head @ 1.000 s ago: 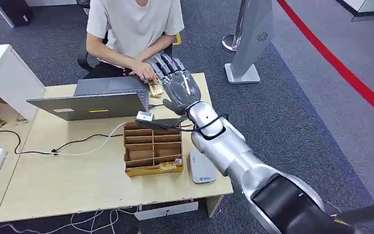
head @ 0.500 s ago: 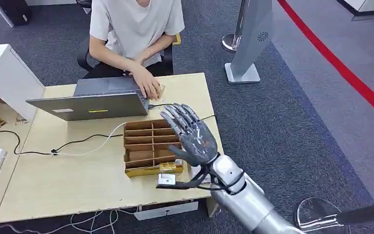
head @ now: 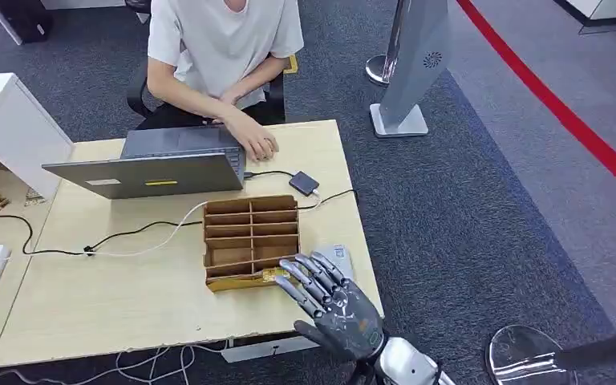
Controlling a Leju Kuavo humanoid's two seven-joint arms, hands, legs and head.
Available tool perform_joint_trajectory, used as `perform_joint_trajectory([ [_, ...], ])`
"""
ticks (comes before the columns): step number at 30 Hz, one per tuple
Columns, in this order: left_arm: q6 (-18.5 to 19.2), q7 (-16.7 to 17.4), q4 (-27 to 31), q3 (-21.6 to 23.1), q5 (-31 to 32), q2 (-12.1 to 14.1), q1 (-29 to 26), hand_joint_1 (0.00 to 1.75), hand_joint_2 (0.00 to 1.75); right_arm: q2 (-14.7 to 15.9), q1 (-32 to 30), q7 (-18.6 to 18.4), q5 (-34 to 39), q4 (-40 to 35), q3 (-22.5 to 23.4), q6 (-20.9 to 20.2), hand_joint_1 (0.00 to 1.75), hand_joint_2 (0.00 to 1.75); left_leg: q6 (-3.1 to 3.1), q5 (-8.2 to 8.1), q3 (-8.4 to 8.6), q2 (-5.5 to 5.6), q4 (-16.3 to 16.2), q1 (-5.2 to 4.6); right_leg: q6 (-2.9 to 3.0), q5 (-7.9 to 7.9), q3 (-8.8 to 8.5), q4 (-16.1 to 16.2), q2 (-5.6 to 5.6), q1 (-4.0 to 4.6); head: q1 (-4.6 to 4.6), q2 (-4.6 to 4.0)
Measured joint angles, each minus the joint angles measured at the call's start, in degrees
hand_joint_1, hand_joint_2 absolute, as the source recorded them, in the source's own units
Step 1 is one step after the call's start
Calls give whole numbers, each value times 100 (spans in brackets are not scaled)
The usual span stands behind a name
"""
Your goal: Pass the card to the sensor for recognition and then transmit it.
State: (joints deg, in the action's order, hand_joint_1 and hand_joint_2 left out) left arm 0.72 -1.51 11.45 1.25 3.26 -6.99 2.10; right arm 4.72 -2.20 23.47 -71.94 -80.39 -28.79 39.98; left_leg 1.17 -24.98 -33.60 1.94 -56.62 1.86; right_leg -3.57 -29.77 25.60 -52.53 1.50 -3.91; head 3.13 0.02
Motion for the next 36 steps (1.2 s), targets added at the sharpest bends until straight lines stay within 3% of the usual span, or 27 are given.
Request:
perform_joint_trajectory([
  [2, -4, 0, 0, -28, 0, -4, 0, 0, 175, -120, -92, -19, -417, 20, 61, 0, 0, 175, 0, 0, 0, 0, 0, 0, 0, 0, 0, 0, 0, 0, 0, 0],
  [6, -20, 20, 0, -74, 37, -35, 8, 0, 175, -433, -145, -479, -1353, 41, 146, 0, 0, 175, 0, 1, 1, -1, 0, 3, 0, 0, -1, -2, 0, 1, 0, 0],
  [10, -41, 88, 0, -77, 92, -61, 26, 0, 175, -588, -64, -1428, -1523, 74, 42, 0, 0, 175, 0, 1, 1, -2, 0, 3, 0, 0, -3, -2, 2, 1, -2, 0],
  [18, -59, 208, 0, -77, 195, -105, 100, 0, 175, -583, 463, -3137, -1527, 306, -923, -2, 0, 175, 0, 1, 2, -1, -2, 3, 0, 0, -3, -3, 1, 2, 0, 0],
  [23, -68, 240, 0, -77, 229, -142, 133, 0, 175, -581, 700, -3460, -1527, 616, -1414, -2, 0, 175, 0, 1, 1, -1, -2, 4, 0, 0, -2, -3, 1, 3, 2, 0],
  [36, -76, 256, 0, -77, 277, -175, 142, 0, 175, -588, 782, -3353, -1529, 1197, -1580, -2, 0, 175, 0, 0, 1, -1, -2, 4, 0, 0, -2, -3, 1, 3, 0, 0],
])
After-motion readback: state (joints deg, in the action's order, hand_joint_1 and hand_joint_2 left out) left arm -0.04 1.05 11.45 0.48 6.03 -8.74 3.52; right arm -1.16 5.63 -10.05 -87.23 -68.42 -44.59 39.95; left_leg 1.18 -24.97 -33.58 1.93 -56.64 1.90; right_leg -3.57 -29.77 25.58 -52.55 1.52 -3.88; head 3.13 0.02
